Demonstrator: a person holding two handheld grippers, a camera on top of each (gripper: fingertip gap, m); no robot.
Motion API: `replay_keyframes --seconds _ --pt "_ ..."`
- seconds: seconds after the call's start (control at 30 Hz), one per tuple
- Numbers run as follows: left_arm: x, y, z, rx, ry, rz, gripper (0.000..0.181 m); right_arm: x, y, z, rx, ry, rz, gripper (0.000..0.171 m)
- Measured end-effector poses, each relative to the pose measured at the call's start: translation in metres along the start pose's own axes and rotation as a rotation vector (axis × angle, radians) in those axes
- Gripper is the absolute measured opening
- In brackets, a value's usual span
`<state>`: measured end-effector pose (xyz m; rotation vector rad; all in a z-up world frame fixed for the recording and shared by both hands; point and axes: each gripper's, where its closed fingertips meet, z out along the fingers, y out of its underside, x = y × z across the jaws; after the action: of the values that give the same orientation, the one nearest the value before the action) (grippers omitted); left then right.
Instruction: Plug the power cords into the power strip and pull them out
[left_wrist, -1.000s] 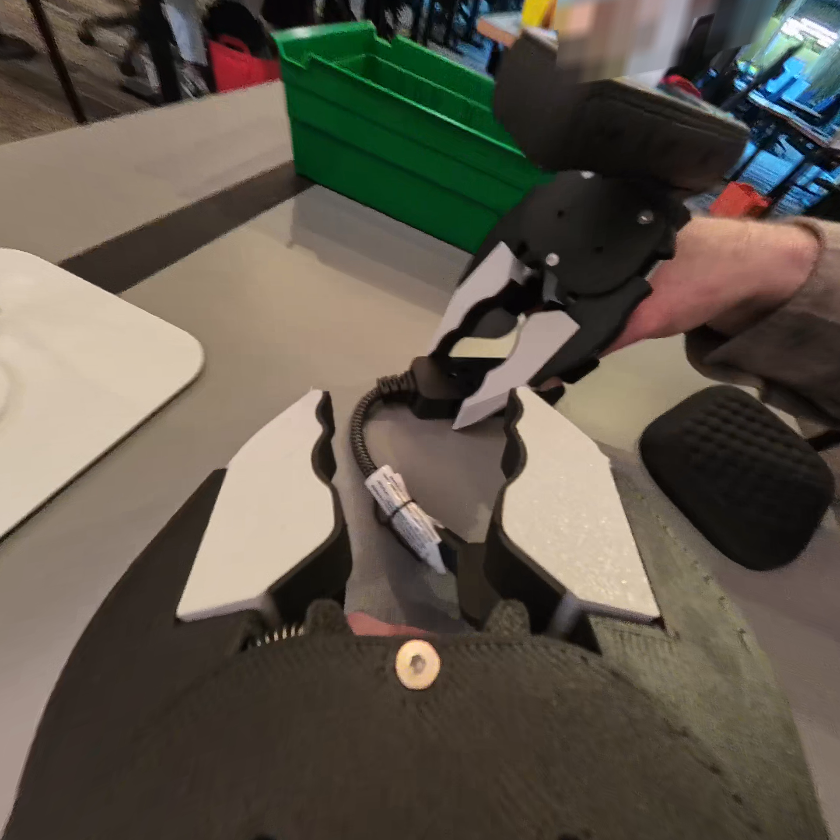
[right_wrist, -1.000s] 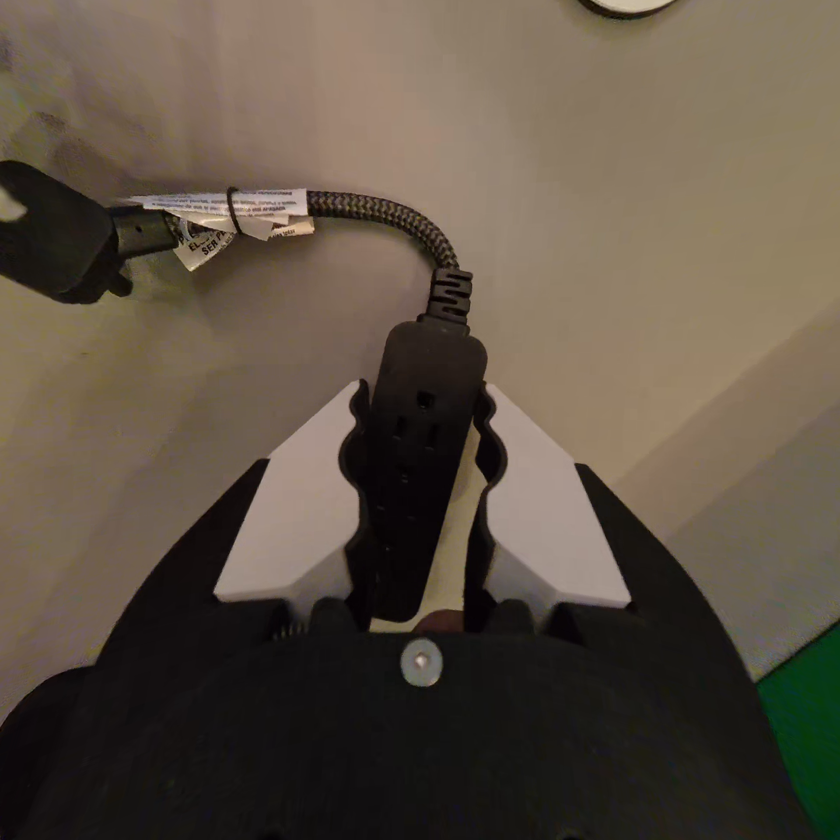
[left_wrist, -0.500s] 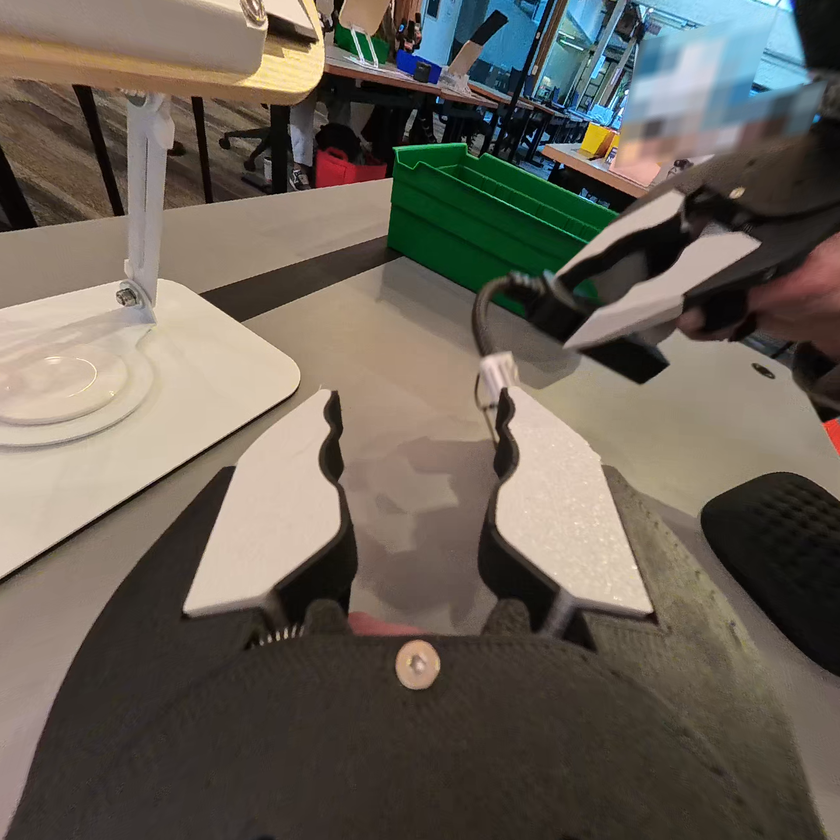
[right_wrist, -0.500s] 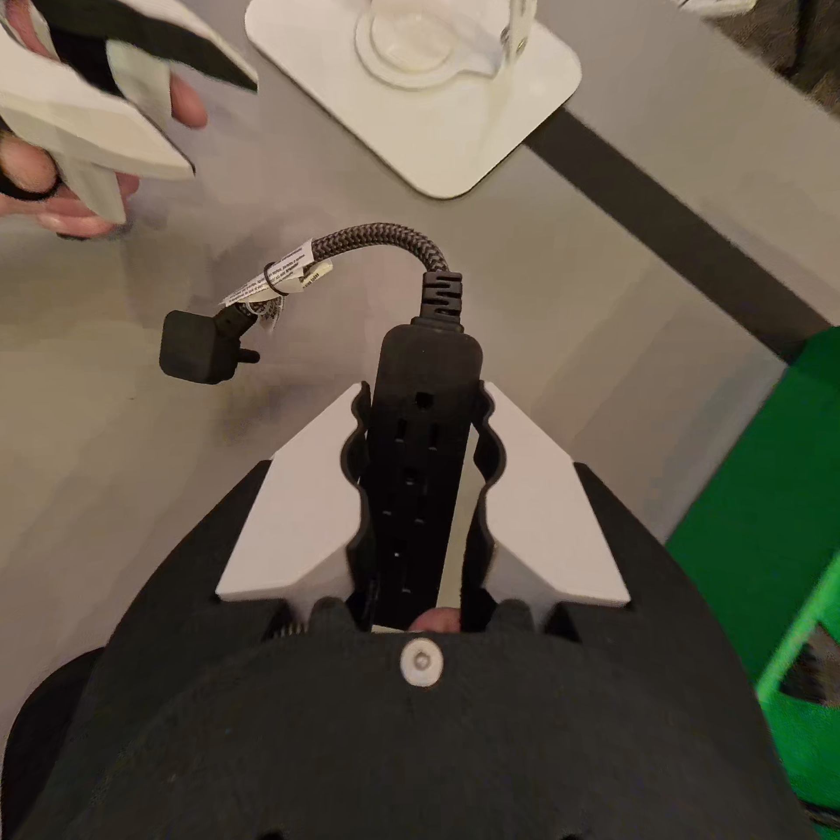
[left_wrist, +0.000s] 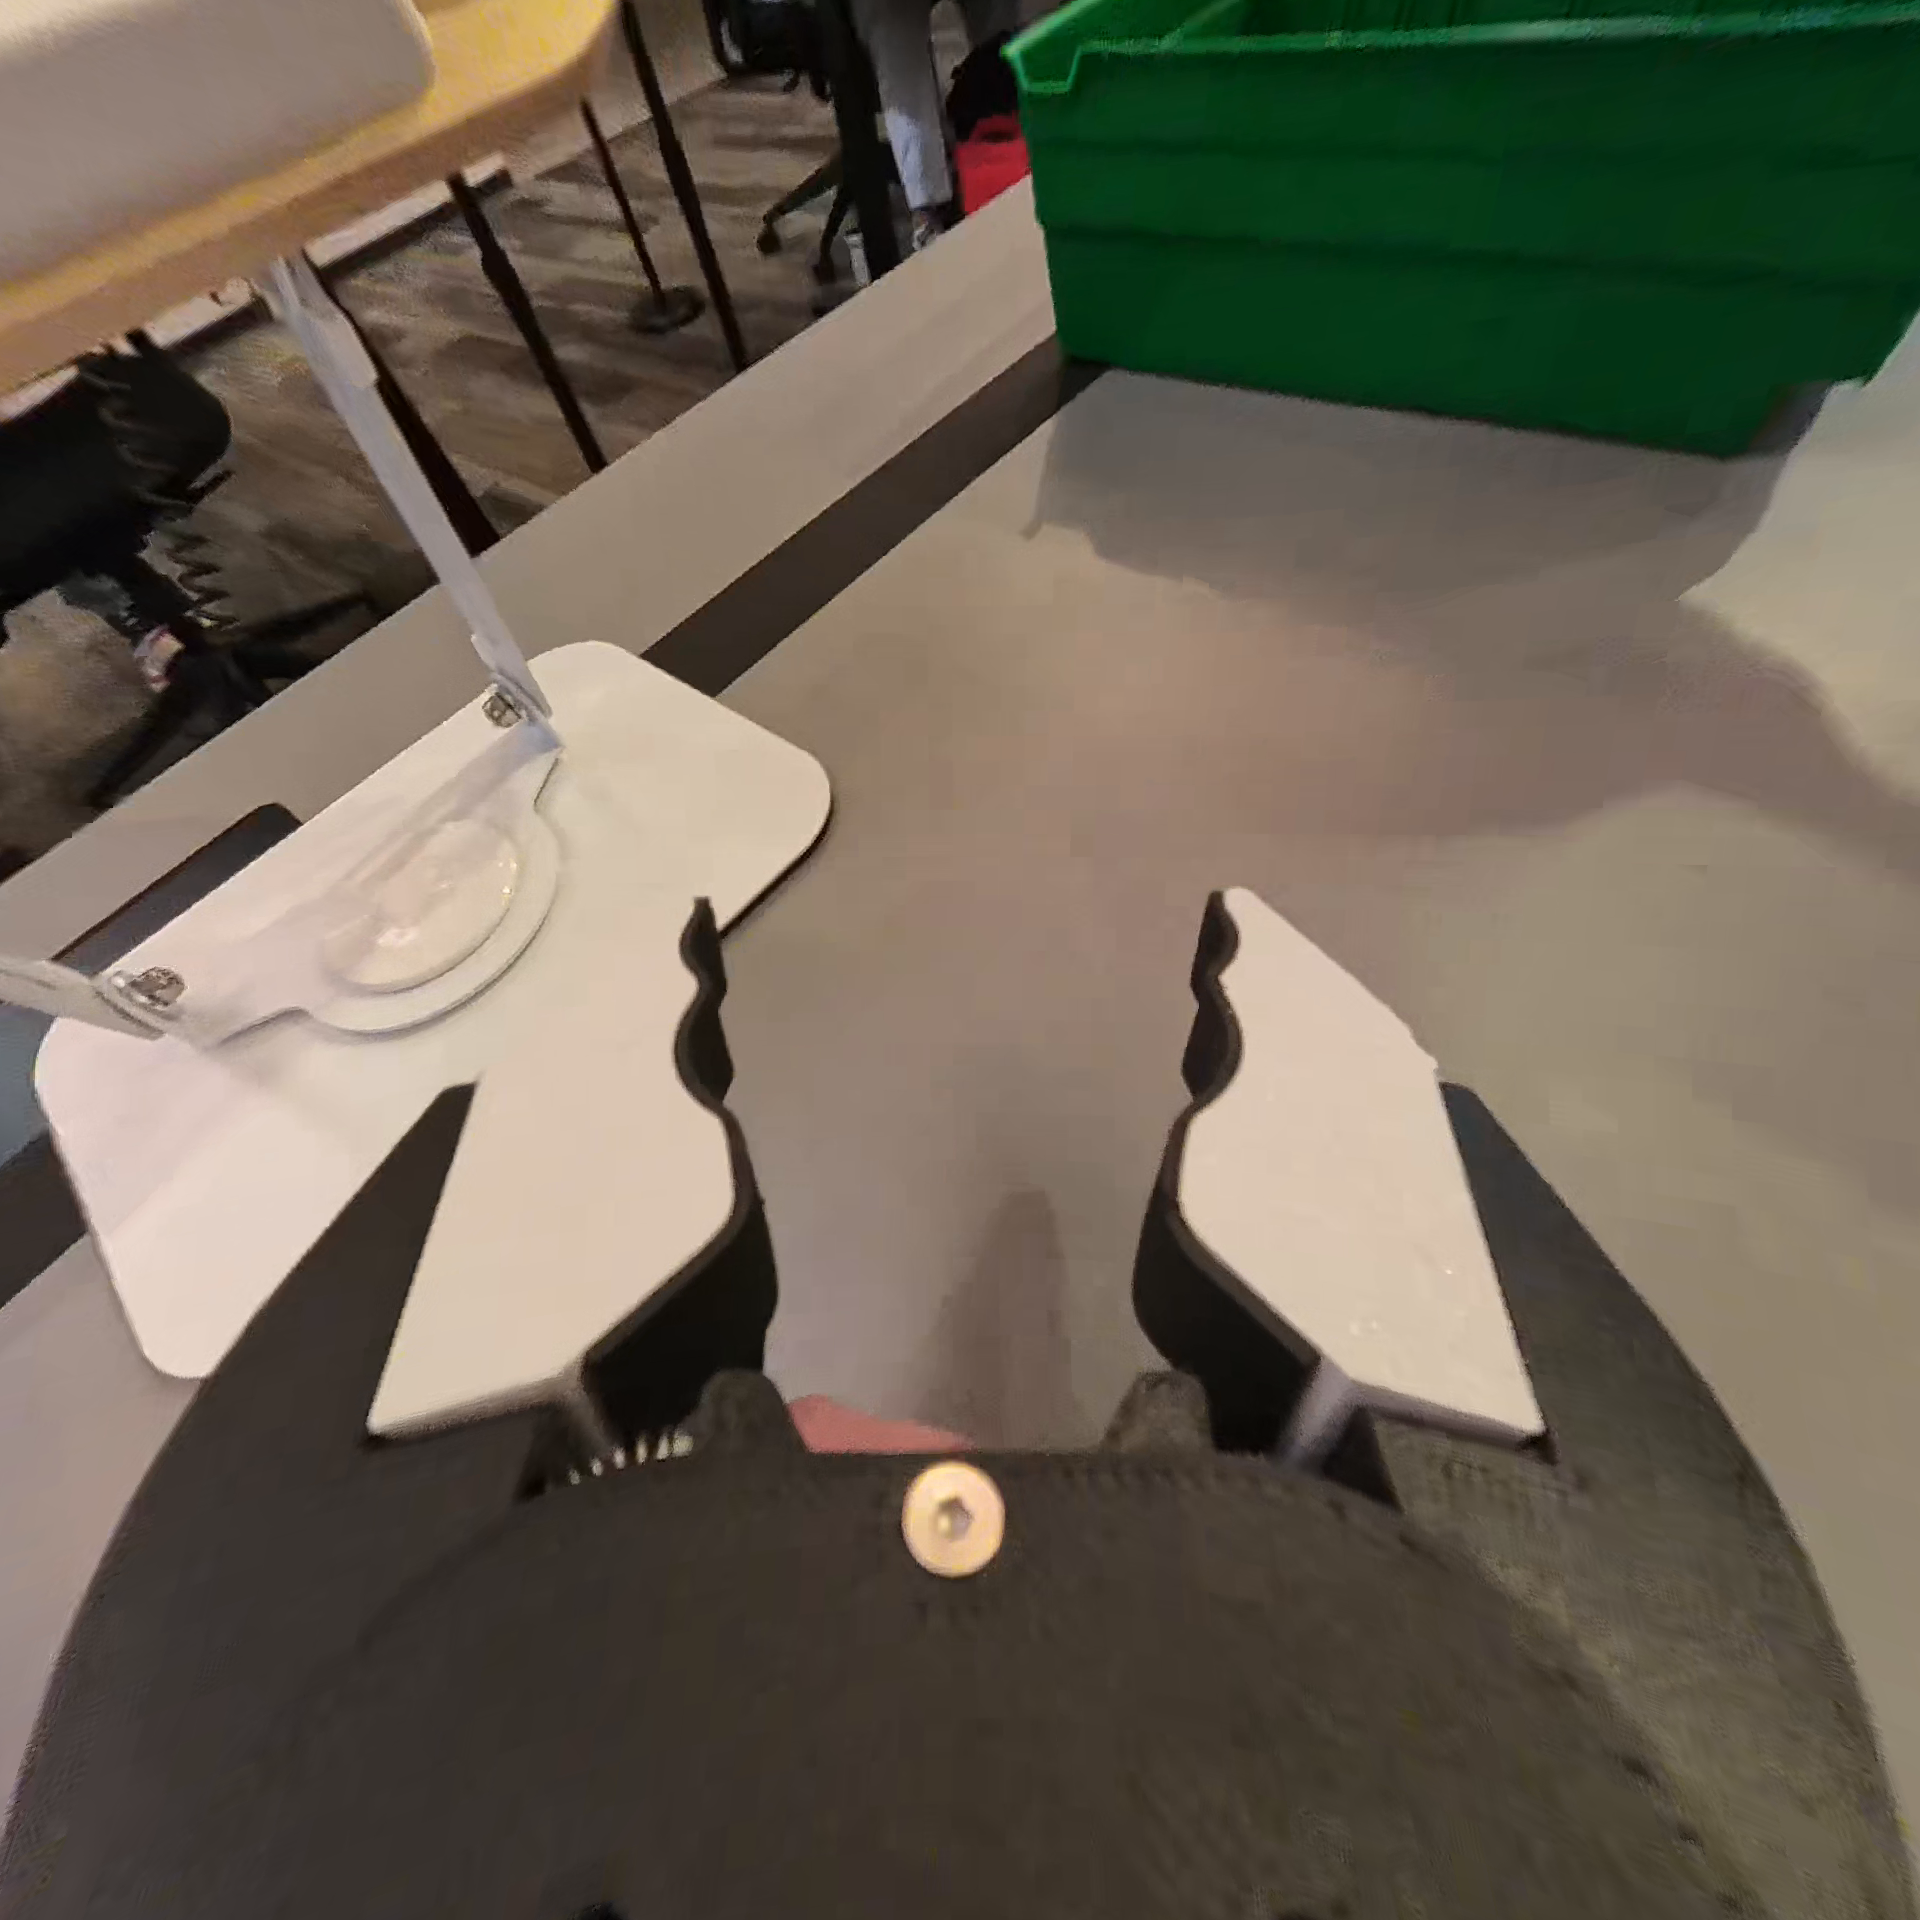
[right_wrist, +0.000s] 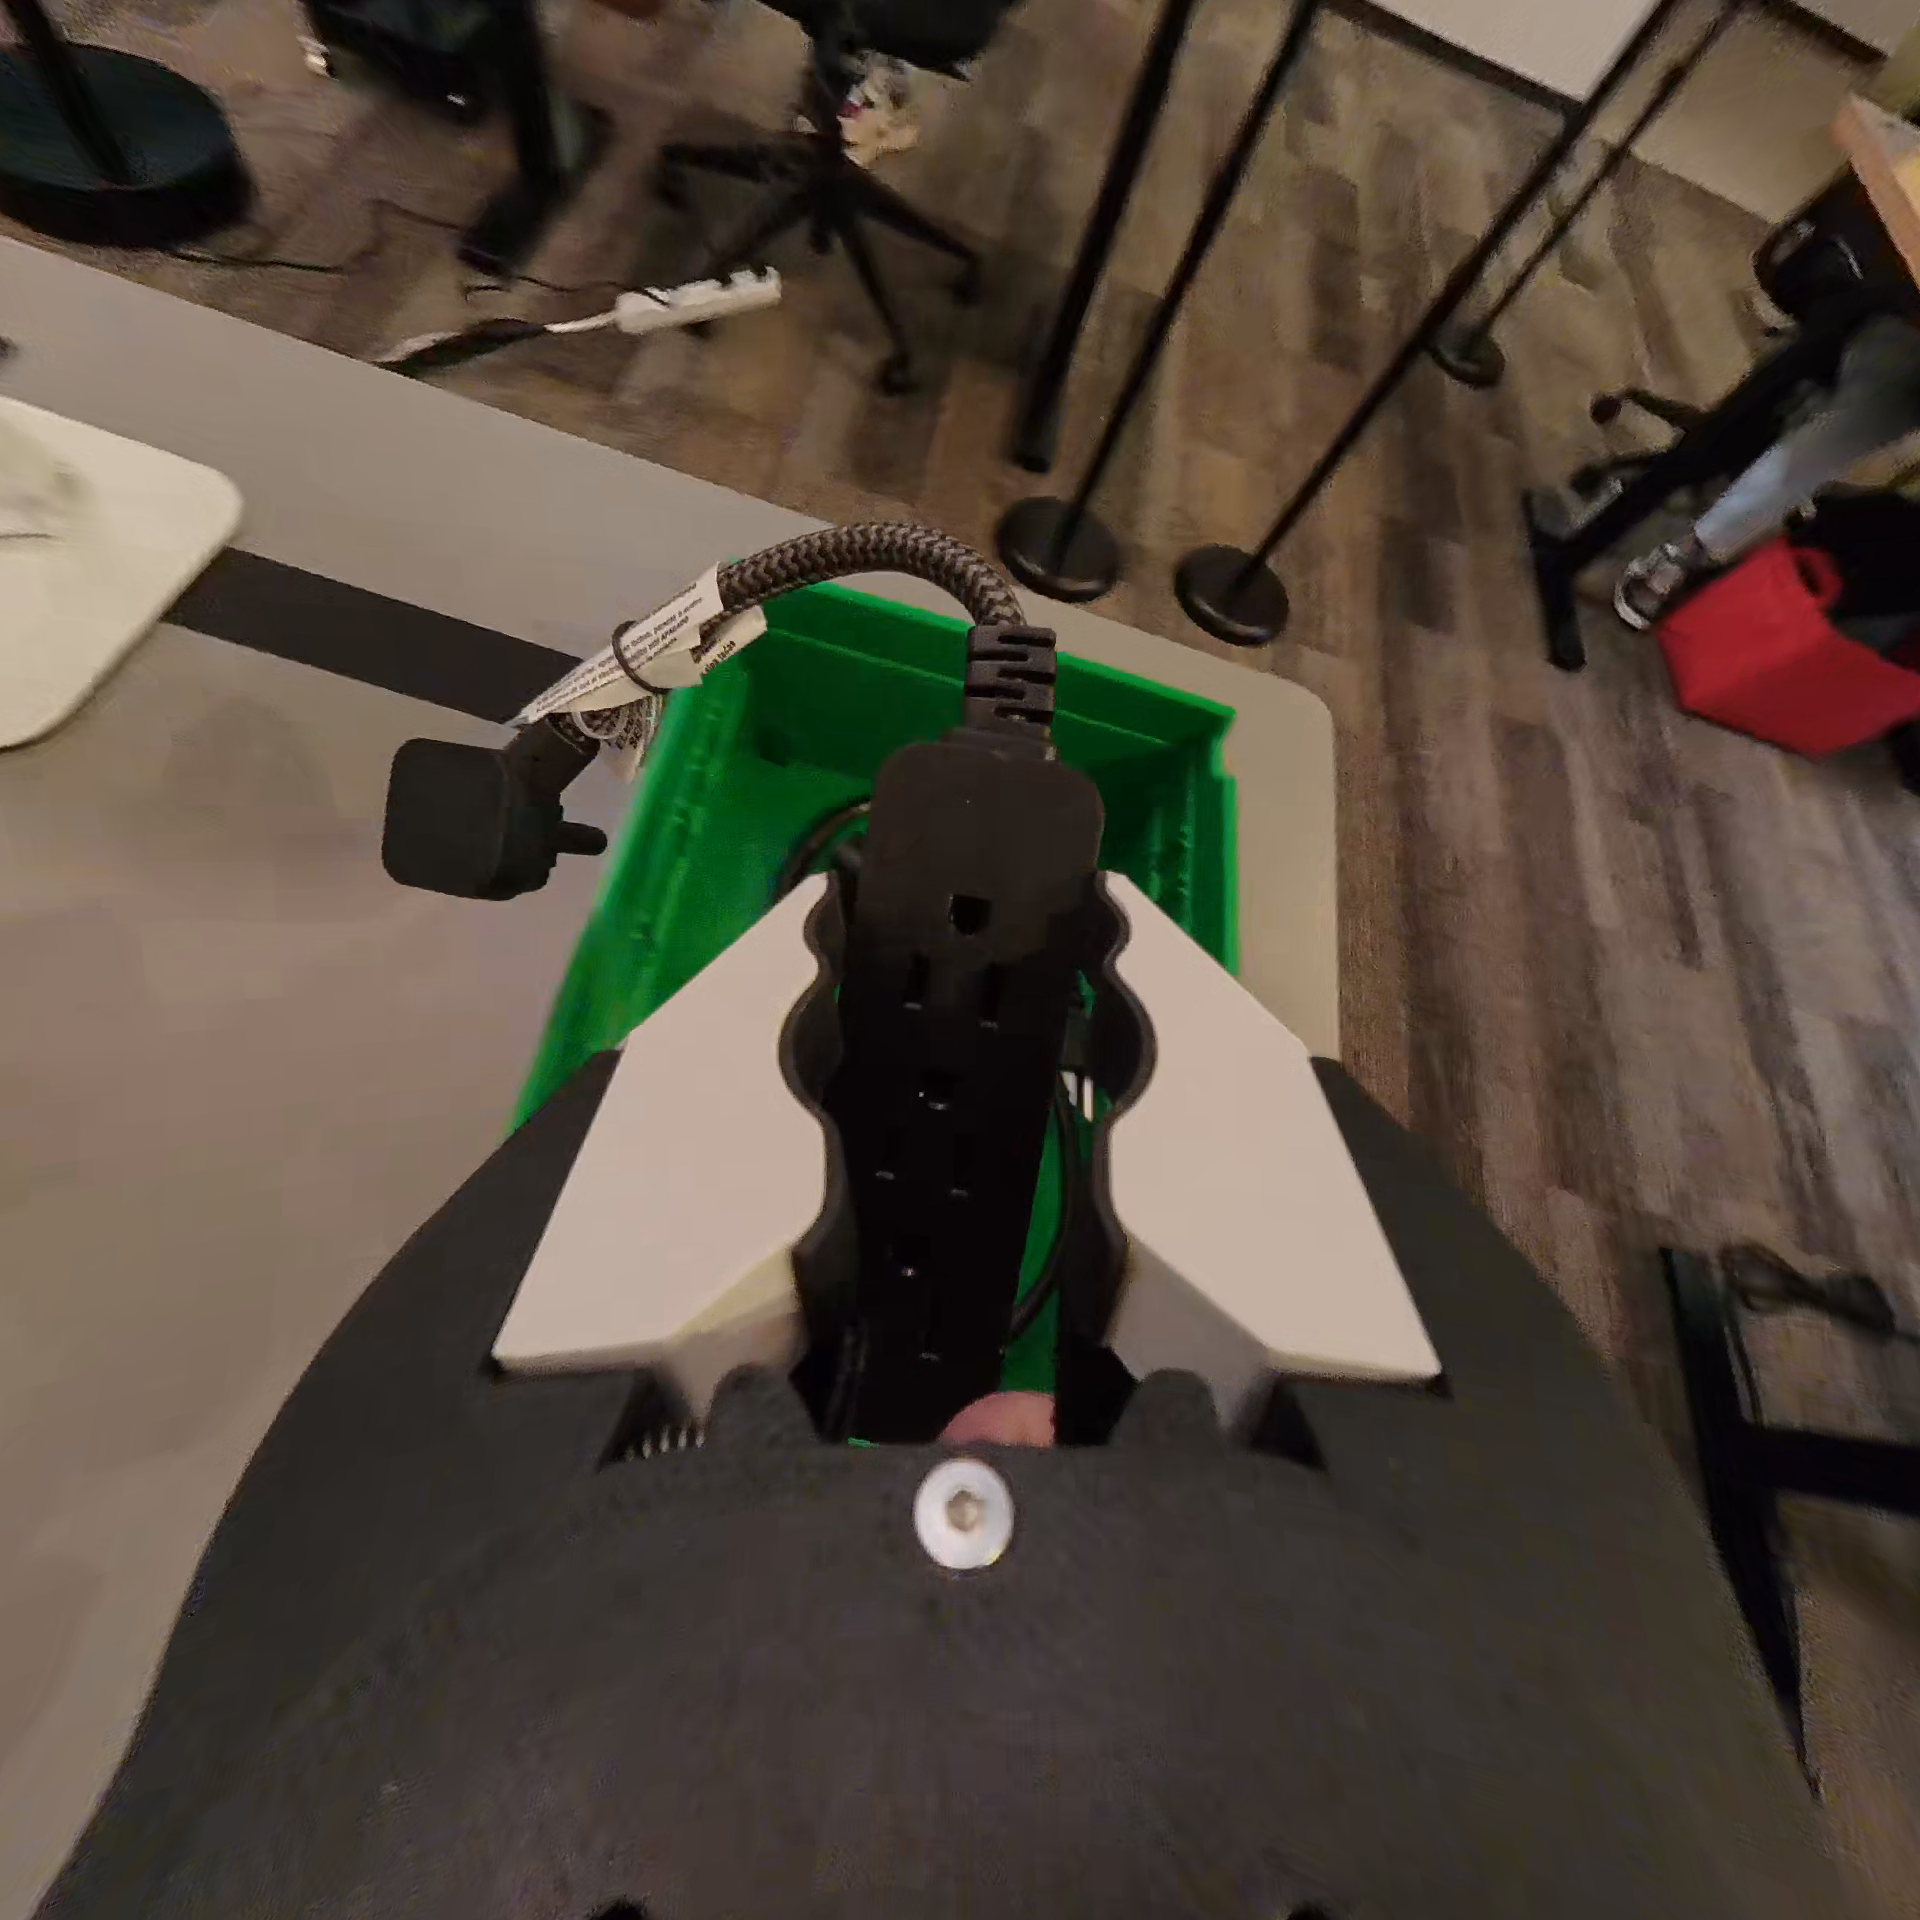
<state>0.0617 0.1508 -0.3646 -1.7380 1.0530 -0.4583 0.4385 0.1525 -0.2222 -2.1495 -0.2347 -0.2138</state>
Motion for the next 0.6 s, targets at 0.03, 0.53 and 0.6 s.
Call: replay_keyframes --seconds 0.03,0.53,0.6 --pt "-0.001 0.002 0.002 -0.010 -0.020 0.024 0.087 0.011 0.008 0.005 -0.014 0.015 0.017 0.043" --pt "0.002 0.011 0.011 -0.052 -0.028 0.078 0.089 0.022 0.108 0.080 -0.277 0.025 0.080 0.045" --pt "0.002 0.013 0.012 -0.057 -0.027 0.076 0.089 0.021 0.117 0.082 -0.336 0.026 0.040 0.056"
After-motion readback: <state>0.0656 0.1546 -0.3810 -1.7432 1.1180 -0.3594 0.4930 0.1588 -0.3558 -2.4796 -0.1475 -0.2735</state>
